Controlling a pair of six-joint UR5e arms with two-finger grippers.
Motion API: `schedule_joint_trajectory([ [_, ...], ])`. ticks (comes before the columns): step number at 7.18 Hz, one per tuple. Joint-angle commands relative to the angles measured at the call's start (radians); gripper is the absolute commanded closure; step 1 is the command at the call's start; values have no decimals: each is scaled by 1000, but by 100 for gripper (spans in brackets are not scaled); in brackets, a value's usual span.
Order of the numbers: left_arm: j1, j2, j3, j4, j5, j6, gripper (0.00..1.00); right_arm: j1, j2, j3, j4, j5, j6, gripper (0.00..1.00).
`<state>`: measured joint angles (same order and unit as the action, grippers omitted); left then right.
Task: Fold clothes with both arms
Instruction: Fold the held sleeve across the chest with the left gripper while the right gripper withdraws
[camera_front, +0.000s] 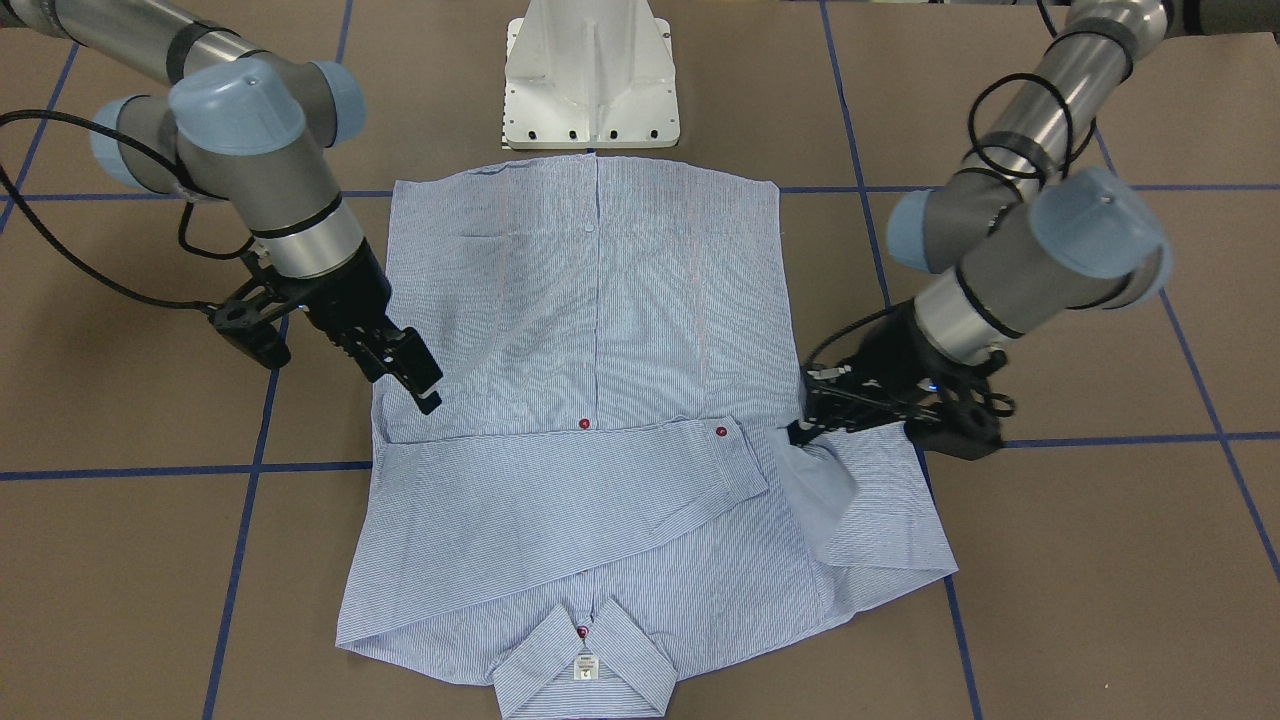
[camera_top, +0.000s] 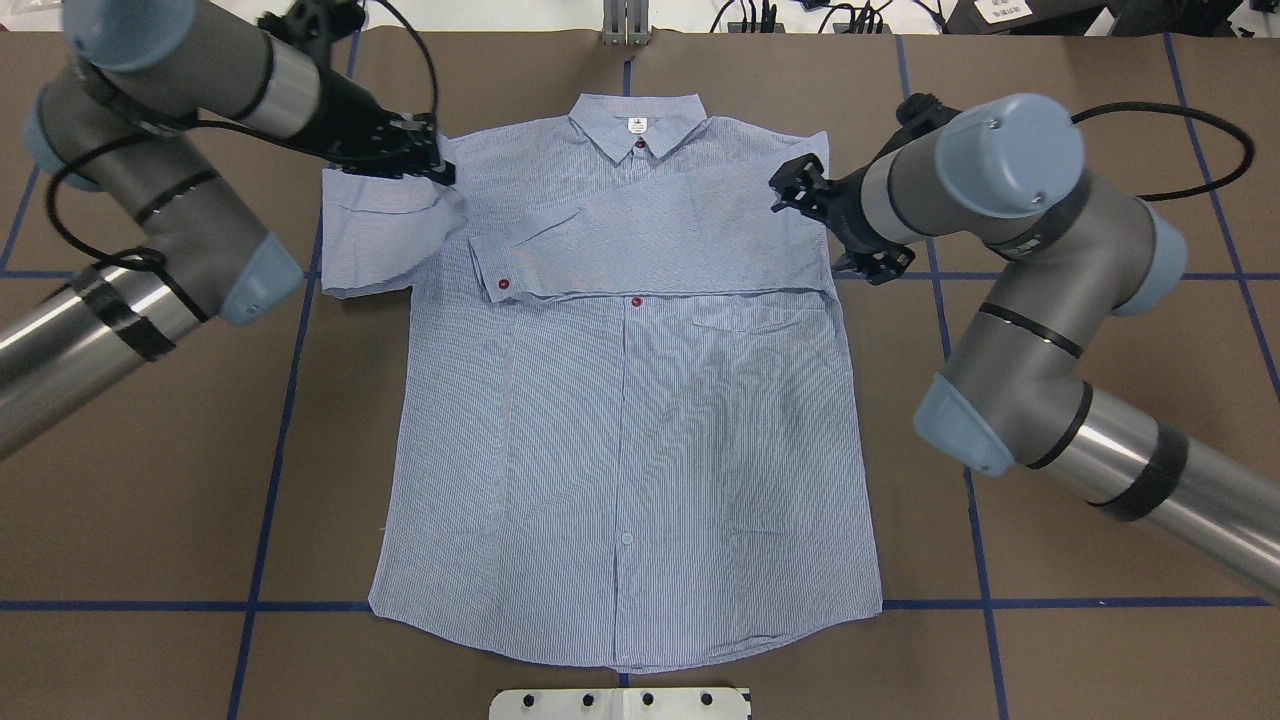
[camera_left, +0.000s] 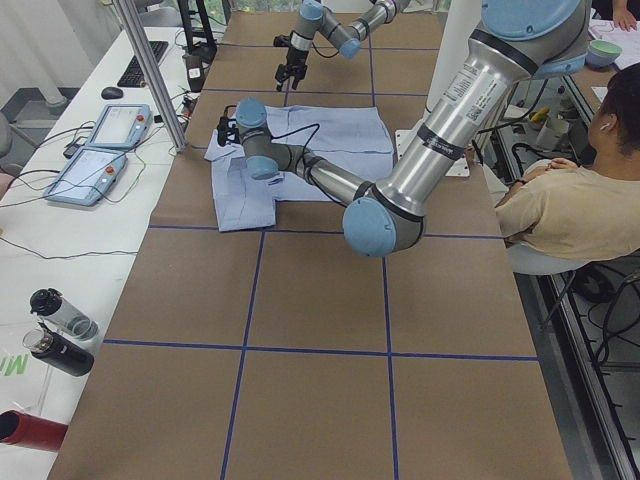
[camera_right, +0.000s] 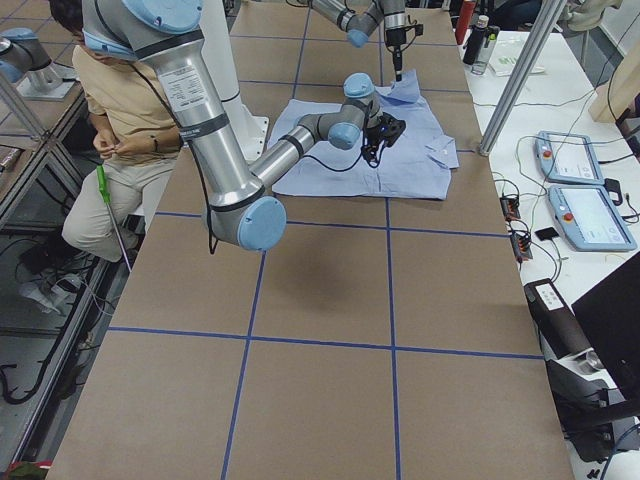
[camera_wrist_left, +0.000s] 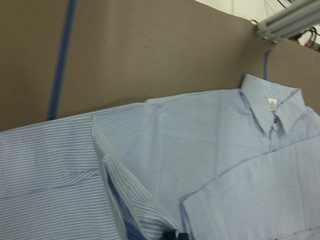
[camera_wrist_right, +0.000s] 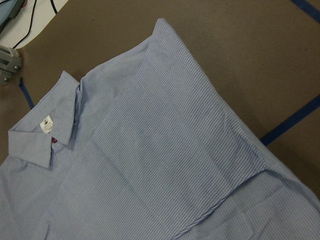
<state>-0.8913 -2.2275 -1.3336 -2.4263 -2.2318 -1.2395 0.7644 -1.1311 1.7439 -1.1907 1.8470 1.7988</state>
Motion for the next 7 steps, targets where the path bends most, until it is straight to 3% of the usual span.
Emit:
schedule_joint_trajectory([
  [1,131,-160,88,-8,132,-21,100,76,-128,74,-4,57,-102,0],
  [2,173,-196,115,-11,188,-34,100,113,-162,80,-4,86,-142,0],
  [4,201,-275,161,-11,193,-87,100,124,-185,78,-4,95,-183,0],
  [7,255,-302,186,-30,239,-92,100,124,-190,75,-3,95,-185,0],
])
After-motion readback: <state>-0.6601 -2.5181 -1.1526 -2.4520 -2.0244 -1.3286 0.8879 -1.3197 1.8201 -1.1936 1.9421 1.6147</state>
